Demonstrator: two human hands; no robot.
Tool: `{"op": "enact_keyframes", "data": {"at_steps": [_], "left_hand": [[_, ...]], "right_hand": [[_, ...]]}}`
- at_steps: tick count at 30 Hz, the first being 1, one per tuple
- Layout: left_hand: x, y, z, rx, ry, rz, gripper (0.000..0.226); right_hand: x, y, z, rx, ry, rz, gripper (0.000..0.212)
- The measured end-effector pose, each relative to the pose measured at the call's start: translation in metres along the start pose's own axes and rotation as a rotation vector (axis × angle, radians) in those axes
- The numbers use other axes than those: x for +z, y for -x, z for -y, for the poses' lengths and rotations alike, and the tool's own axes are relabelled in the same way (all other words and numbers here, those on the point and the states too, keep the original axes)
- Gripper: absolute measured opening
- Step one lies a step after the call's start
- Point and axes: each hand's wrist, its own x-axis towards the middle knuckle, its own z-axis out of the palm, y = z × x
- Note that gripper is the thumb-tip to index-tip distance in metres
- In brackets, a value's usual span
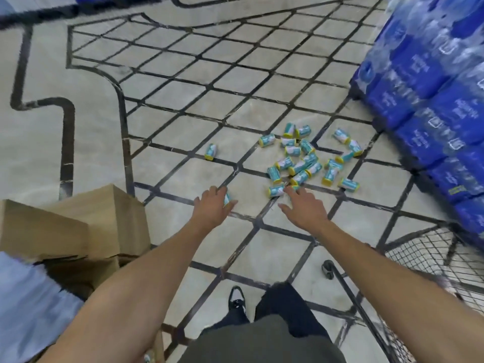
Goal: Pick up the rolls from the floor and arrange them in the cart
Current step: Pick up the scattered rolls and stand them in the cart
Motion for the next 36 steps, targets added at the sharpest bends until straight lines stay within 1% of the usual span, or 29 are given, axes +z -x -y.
{"op": "enact_keyframes", "data": {"at_steps": [6,9,13,16,18,23,25,27,29,32,34,35,36], "left_hand": [[0.028,-0.110,-0.005,-0.029,0.001,0.094,0.062],[0.055,-0.171,-0.008,-0.089,0.032,0.144,0.063],[0.101,-0.244,-0.012,-0.228,0.195,0.225,0.068],[0.153,-0.299,-0.011,-0.387,0.377,0.240,0.070],[0.196,-0.335,-0.006,-0.507,0.462,0.249,0.069],[0.326,-0.413,0.027,-0.772,0.540,0.317,0.066],[0.383,-0.442,0.048,-0.894,0.540,0.334,0.071],[0.441,-0.467,0.067,-0.992,0.510,0.347,0.081],[0.494,-0.490,0.085,-1.037,0.488,0.363,0.084],[0.559,-0.515,0.114,-1.108,0.416,0.423,0.079],[0.598,-0.530,0.133,-1.108,0.419,0.440,0.075],[0.617,-0.542,0.142,-1.122,0.408,0.435,0.079],[0.628,-0.551,0.150,-1.194,0.426,0.389,0.090]], "right_hand": [[0.011,-0.114,-0.040,0.005,0.016,0.066,0.055],[0.021,-0.186,-0.067,0.009,0.026,0.112,0.057],[0.044,-0.283,-0.100,-0.016,0.072,0.206,0.060],[0.077,-0.354,-0.122,-0.048,0.124,0.257,0.062],[0.111,-0.401,-0.133,-0.057,0.159,0.291,0.067],[0.221,-0.508,-0.156,-0.121,0.172,0.392,0.075],[0.271,-0.552,-0.165,-0.135,0.168,0.413,0.078],[0.324,-0.592,-0.176,-0.155,0.189,0.425,0.084],[0.374,-0.629,-0.187,-0.188,0.234,0.432,0.088],[0.438,-0.677,-0.205,-0.182,0.269,0.433,0.086],[0.473,-0.701,-0.220,-0.206,0.289,0.424,0.086],[0.488,-0.711,-0.229,-0.240,0.306,0.407,0.087],[0.501,-0.720,-0.235,-0.282,0.322,0.387,0.089]]}}
